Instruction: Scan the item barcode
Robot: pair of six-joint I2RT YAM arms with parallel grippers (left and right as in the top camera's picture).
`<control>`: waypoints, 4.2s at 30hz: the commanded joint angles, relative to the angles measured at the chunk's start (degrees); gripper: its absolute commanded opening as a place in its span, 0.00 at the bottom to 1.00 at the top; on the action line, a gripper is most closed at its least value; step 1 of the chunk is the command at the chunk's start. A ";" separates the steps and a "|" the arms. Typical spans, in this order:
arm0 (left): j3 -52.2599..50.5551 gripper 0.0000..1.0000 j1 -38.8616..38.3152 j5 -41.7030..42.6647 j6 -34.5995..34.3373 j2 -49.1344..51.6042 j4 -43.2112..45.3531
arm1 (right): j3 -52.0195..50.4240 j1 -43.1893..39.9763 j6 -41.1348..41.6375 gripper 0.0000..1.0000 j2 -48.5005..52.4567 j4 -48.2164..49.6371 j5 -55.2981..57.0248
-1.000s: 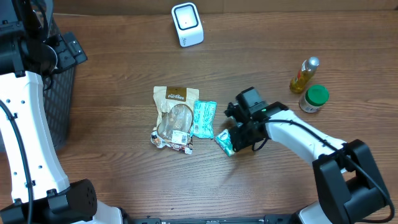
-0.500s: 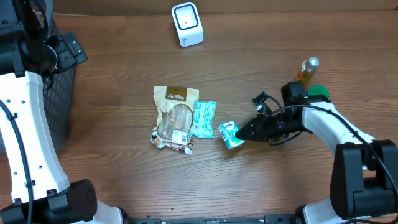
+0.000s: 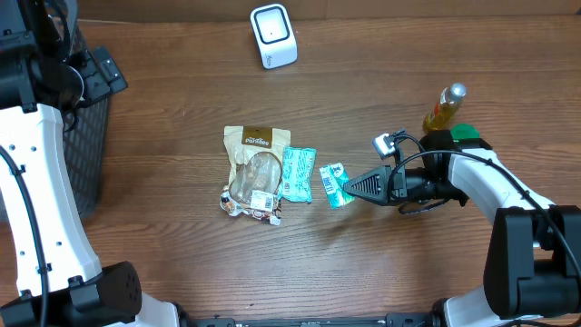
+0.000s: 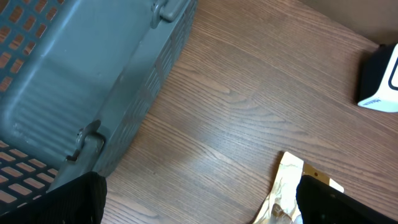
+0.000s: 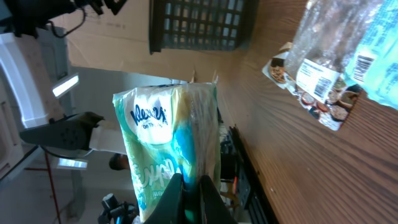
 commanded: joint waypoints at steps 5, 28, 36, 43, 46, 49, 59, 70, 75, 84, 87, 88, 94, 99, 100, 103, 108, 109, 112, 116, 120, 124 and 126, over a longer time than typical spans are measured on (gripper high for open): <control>0.44 1.00 -0.04 0.11 0.20 0.33 0.07 | 1.38 -0.17 -9.25 0.04 -2.34 -6.40 -4.11; 0.44 1.00 -0.04 0.11 0.20 0.33 0.07 | 3.61 -0.15 -13.29 0.04 -9.70 -12.76 -4.07; 0.44 1.00 -0.04 0.11 0.20 0.33 0.07 | 3.61 -0.15 -8.11 0.04 -9.70 -4.96 3.65; 0.44 1.00 -0.04 0.11 0.20 0.33 0.07 | 3.61 -0.09 7.54 0.04 -9.70 4.63 17.59; 0.44 1.00 -0.04 0.11 0.20 0.33 0.07 | 3.61 0.31 15.63 0.04 -9.70 8.39 28.11; 0.44 1.00 -0.04 0.11 0.20 0.33 0.07 | 3.61 1.09 24.33 0.04 -9.70 11.08 40.74; 0.44 0.99 -0.04 0.11 0.20 0.33 0.07 | 12.24 5.38 37.68 0.04 -9.70 12.24 58.45; 0.44 1.00 -0.04 0.11 0.20 0.33 0.07 | 48.68 12.17 39.93 0.03 -4.83 -5.70 74.20; 0.44 1.00 -0.04 0.11 0.20 0.33 0.07 | 67.80 15.43 39.91 0.03 2.86 -12.68 79.10; 0.44 1.00 -0.04 0.11 0.20 0.33 0.07 | 75.56 22.40 37.27 0.04 12.57 -2.71 95.49; 0.44 1.00 -0.04 0.11 0.20 0.33 0.07 | 75.54 23.93 34.75 0.04 15.93 3.28 99.25; 0.44 1.00 -0.04 0.11 0.20 0.33 0.07 | 75.54 24.28 33.05 0.04 17.18 5.18 99.97; 0.44 1.00 -0.04 0.11 0.20 0.33 0.07 | 75.49 25.16 21.07 0.04 24.09 15.65 100.41; 0.44 1.00 -0.04 0.11 0.20 0.33 0.07 | 75.49 25.16 13.22 0.04 29.35 22.53 101.33; 0.44 0.99 -0.04 0.11 0.20 0.33 0.07 | 75.49 25.16 11.93 0.04 30.49 23.91 102.22; 0.44 1.00 -0.04 0.11 0.20 0.33 0.07 | 75.49 25.20 7.80 0.04 33.24 27.41 103.03; 0.44 1.00 -0.04 0.11 0.20 0.33 0.07 | 75.49 25.38 3.26 0.04 37.22 34.60 103.78; 0.44 1.00 -0.04 0.11 0.20 0.33 0.07 | 75.49 25.40 3.13 0.04 37.92 36.20 104.37; 0.44 1.00 -0.04 0.11 0.20 0.33 0.07 | 75.49 25.40 3.17 0.04 40.15 41.51 106.01; 0.44 0.99 -0.04 0.11 0.20 0.33 0.07 | 75.49 25.49 3.19 0.04 42.84 47.56 105.98; 0.44 0.99 -0.04 0.11 0.20 0.33 0.07 | 75.28 26.03 3.06 0.04 44.37 50.86 106.20; 0.44 1.00 -0.04 0.11 0.20 0.33 0.07 | 75.28 26.12 -1.22 0.04 45.55 53.22 106.64; 0.44 1.00 -0.04 0.11 0.20 0.33 0.07 | 75.28 26.25 -3.52 0.04 46.45 53.96 106.64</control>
